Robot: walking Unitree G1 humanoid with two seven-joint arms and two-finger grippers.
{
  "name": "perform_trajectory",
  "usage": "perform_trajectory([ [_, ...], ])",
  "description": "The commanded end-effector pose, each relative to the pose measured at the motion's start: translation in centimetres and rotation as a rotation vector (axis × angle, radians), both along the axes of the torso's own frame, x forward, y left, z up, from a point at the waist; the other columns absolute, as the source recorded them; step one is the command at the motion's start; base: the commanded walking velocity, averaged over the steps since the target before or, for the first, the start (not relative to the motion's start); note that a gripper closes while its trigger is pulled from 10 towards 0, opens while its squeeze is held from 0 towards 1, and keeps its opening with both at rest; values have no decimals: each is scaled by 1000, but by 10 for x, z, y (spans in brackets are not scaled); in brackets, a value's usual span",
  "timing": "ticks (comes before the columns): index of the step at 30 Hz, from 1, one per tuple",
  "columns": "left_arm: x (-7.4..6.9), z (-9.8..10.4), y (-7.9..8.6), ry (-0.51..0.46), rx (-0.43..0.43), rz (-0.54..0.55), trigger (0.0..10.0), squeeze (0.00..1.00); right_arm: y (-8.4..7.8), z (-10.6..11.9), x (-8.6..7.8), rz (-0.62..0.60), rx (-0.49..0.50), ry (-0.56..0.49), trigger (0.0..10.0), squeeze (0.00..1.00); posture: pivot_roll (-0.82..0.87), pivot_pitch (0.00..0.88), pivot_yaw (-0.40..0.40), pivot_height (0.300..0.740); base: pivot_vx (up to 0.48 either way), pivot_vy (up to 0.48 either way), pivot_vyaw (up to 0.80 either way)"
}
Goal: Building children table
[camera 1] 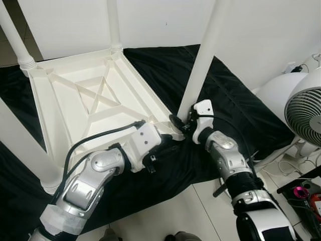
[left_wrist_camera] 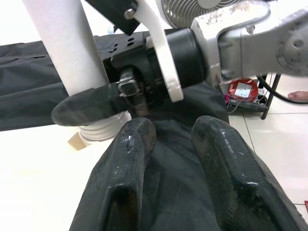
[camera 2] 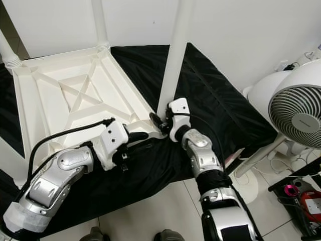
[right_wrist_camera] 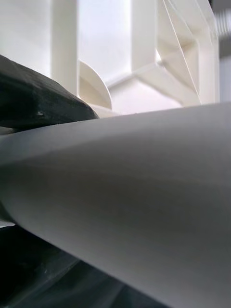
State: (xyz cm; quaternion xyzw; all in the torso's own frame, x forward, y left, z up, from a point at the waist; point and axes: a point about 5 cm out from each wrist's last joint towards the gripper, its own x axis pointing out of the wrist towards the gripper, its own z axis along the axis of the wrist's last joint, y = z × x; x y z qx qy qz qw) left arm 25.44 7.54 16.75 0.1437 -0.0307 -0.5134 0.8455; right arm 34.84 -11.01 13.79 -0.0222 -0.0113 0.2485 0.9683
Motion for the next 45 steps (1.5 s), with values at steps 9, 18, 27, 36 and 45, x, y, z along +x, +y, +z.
perform_trajectory([
  [9,-4,-1,-3,12,-4,-16,10000,0,27,-8,-14,-291,77,71,10000,0,-72,50,-50,740,0,0,0],
  [18,-3,-1,-3,11,-6,-14,10000,0,31,-1,-20,-283,108,73,10000,1000,-77,46,-45,740,0,0,0],
  [27,-3,-1,-3,12,-6,-14,10000,0,23,6,-21,-274,115,63,10000,1000,-82,49,-45,740,0,0,0],
  [36,-3,-1,-4,12,-12,-15,10000,0,-3,2,-24,-173,17,28,10000,435,-88,46,-44,740,0,0,0],
  [45,-2,-2,0,17,-11,-9,10000,0,-33,-1,-19,36,-97,-22,10000,0,-89,41,-44,740,0,0,0],
])
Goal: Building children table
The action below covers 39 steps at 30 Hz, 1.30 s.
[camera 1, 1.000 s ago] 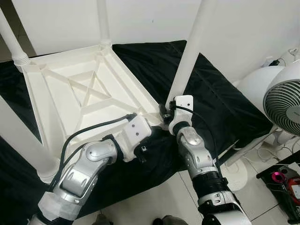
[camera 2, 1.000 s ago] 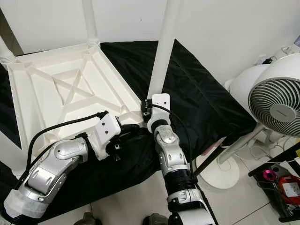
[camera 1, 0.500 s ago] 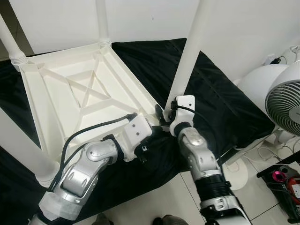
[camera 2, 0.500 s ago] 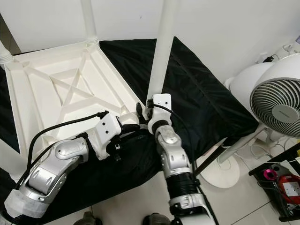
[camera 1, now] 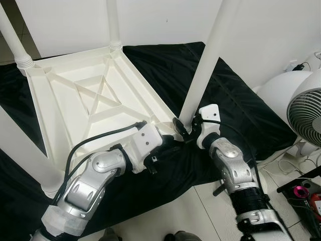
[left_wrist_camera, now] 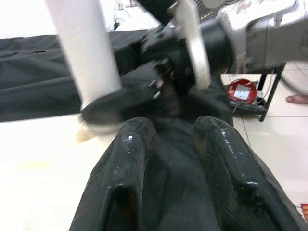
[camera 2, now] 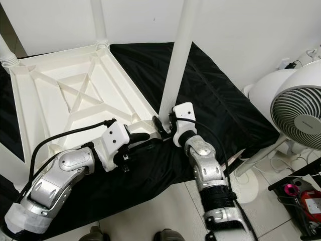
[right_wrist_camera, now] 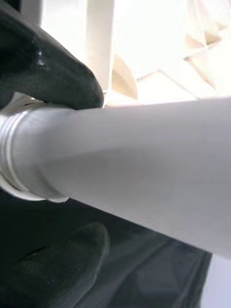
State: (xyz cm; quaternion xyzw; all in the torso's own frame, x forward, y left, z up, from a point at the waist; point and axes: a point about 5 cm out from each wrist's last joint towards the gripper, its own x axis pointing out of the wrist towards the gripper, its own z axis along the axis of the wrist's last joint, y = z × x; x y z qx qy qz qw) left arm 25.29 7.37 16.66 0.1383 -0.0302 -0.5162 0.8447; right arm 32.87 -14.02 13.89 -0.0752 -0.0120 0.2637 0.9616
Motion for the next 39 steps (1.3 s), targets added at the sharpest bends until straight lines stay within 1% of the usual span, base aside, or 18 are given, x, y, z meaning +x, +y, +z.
perform_trajectory([
  [1,0,-1,2,10,-3,-3,10000,0,-3,-2,1,4,6,5,10000,0,-89,41,-44,740,0,0,0],
  [2,2,0,5,10,-6,11,10000,0,-9,1,4,51,-21,-3,10000,0,-88,40,-43,740,0,0,0],
  [4,2,0,5,10,-6,11,10000,0,-9,1,4,51,-21,-3,10000,0,-88,40,-43,740,0,0,0],
  [5,6,1,8,4,-12,37,10000,0,-12,5,8,100,-41,-7,10000,0,-86,39,-43,740,0,0,0],
  [11,10,3,11,0,-22,67,10000,0,-13,7,12,135,-60,-7,10000,0,-81,38,-43,740,0,0,0],
  [12,12,4,12,-9,-27,89,10000,0,-10,10,18,171,-78,-7,10000,0,-70,37,-46,740,0,0,0],
  [16,12,4,12,-9,-27,89,10000,0,-10,10,18,171,-78,-7,10000,0,-70,37,-46,740,0,0,0],
  [17,14,5,12,-16,-28,102,10000,0,-7,12,23,204,-88,-6,10000,0,-69,35,-46,740,0,0,0],
  [19,14,5,12,-16,-28,102,10000,0,-7,12,23,204,-88,-6,10000,0,-69,35,-46,740,0,0,0],
  [20,14,5,11,-22,-27,107,10000,0,-1,13,26,241,-92,-5,10000,0,-55,28,-48,740,0,0,0],
  [21,14,5,11,-22,-27,107,10000,0,-1,13,26,241,-92,-5,10000,0,-55,28,-48,740,0,0,0],
  [22,13,6,11,-26,-26,106,10000,0,3,13,27,274,-93,-4,4627,0,-51,23,-48,740,0,0,0],
  [24,13,6,11,-26,-26,106,10000,0,3,13,27,274,-93,-4,4627,0,-51,23,-48,740,0,0,0],
  [25,13,6,10,-27,-23,103,10000,0,6,12,28,297,-91,2,314,0,-51,22,-49,740,0,0,0],
  [27,12,6,9,-27,-22,95,10000,0,7,10,28,319,-90,7,0,0,-50,19,-48,740,0,0,0],
  [37,11,5,8,-26,-22,80,10000,0,1,2,25,337,-81,20,0,0,-52,8,-44,740,0,0,0],
  [38,11,5,8,-27,-22,77,10000,0,-1,0,25,316,-68,24,10000,0,-52,8,-44,740,0,0,0],
  [39,11,5,8,-27,-22,77,10000,0,-1,0,25,316,-68,24,10000,0,-52,8,-44,740,0,0,0],
])
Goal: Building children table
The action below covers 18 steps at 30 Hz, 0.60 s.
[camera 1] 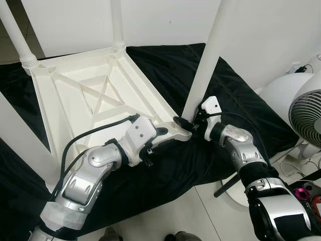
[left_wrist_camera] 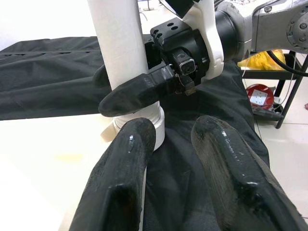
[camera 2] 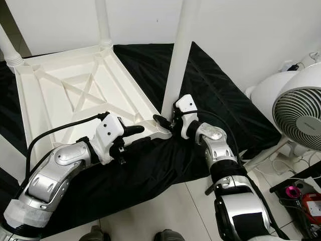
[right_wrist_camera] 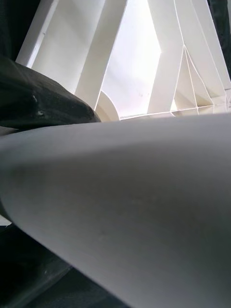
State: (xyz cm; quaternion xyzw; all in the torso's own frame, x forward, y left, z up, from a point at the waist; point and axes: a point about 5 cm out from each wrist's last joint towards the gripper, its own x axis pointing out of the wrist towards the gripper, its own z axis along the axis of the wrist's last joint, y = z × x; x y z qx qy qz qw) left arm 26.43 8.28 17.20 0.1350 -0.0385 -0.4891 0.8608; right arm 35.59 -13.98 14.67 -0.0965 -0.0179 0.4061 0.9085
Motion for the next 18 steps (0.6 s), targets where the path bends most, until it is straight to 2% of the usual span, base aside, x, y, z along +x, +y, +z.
perform_trajectory([
  [1,0,0,-2,-9,-2,14,10000,0,-2,-9,-3,-8,-2,34,10000,0,-54,7,-47,740,0,0,0],
  [5,-1,-2,-4,-4,-4,4,10000,0,0,-13,-1,-200,85,76,10000,0,-64,8,-47,740,0,0,0],
  [11,-2,-3,-5,1,-5,-6,10000,0,5,-15,-2,-251,105,86,10000,0,-71,7,-44,740,0,0,0],
  [12,-3,-3,-6,3,-5,-13,10000,0,11,-17,-4,-301,126,94,10000,0,-71,7,-44,740,0,0,0],
  [15,-4,-3,-7,3,-5,-19,10000,0,15,-19,-6,-346,145,103,10000,0,-73,5,-47,740,0,0,0],
  [17,-4,-3,-8,4,-5,-25,10000,0,23,-21,-10,-458,182,119,10000,0,-74,4,-47,740,0,0,0],
  [18,-4,-3,-8,4,-5,-25,10000,0,23,-21,-10,-458,182,119,10000,0,-74,4,-47,740,0,0,0],
])
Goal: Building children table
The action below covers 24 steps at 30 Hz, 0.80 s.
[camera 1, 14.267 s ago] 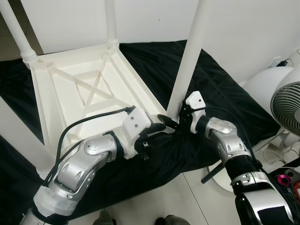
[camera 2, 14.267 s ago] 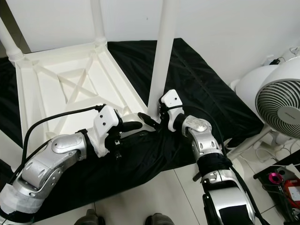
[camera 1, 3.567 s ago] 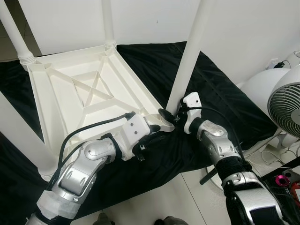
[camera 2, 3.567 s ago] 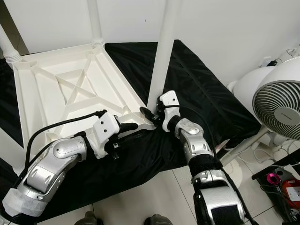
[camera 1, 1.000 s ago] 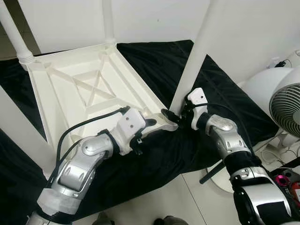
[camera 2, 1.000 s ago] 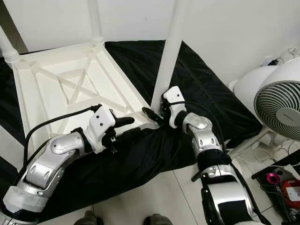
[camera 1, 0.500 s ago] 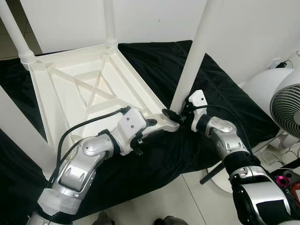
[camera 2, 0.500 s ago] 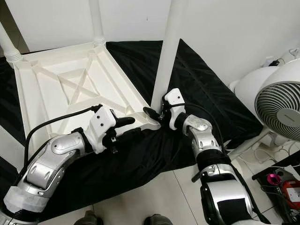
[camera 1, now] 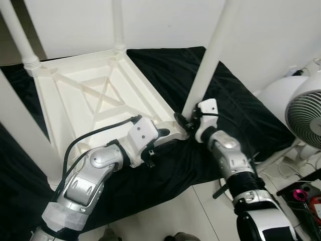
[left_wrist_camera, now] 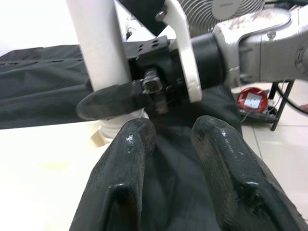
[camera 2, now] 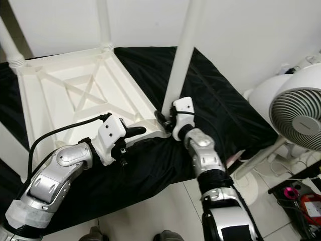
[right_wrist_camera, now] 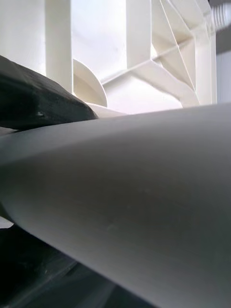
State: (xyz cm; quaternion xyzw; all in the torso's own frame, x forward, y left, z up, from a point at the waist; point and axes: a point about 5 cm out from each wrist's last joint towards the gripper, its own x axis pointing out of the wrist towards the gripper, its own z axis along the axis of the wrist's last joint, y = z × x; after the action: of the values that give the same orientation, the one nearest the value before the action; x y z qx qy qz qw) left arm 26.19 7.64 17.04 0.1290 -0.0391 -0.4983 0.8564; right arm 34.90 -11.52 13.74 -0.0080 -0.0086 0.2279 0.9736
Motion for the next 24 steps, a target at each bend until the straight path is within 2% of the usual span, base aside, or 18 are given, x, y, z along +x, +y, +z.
perform_trajectory([
  [1,-2,-2,-1,-3,4,-4,10000,0,-2,-12,-3,-75,18,66,10000,0,-74,4,-47,740,0,0,0],
  [4,-3,-2,-1,-1,4,-7,10000,0,12,-12,-7,-201,54,65,10000,0,-73,3,-51,740,0,0,0],
  [7,-3,-2,-1,0,4,-7,10000,0,15,-12,-8,-239,58,67,10000,0,-73,3,-51,740,0,0,0],
  [9,-4,-3,-3,3,-1,-12,10000,0,24,-12,-10,-333,92,92,10000,0,-70,1,-51,740,0,0,0],
  [10,-5,-3,-4,5,-3,-14,10000,0,29,-12,-11,-332,97,96,10000,0,-72,2,-50,740,0,0,0],
  [18,-5,-3,-3,6,-2,-18,10000,0,32,-10,-13,-299,91,89,10000,0,-73,2,-51,740,0,0,0],
  [19,-4,-2,-3,5,-1,-17,10000,0,32,-9,-14,-292,90,87,10000,714,-71,3,-50,740,0,0,0],
  [20,-4,-2,-3,5,-1,-17,10000,0,32,-9,-14,-292,90,87,10000,714,-71,3,-50,740,0,0,0],
  [21,-4,-2,-2,4,-1,-17,10000,0,32,-9,-16,-283,95,87,10000,1000,-71,3,-52,740,0,0,0],
  [24,-5,-3,-3,5,-1,-17,10000,0,33,-6,-18,-251,102,65,10000,1000,-71,4,-53,740,0,0,0],
])
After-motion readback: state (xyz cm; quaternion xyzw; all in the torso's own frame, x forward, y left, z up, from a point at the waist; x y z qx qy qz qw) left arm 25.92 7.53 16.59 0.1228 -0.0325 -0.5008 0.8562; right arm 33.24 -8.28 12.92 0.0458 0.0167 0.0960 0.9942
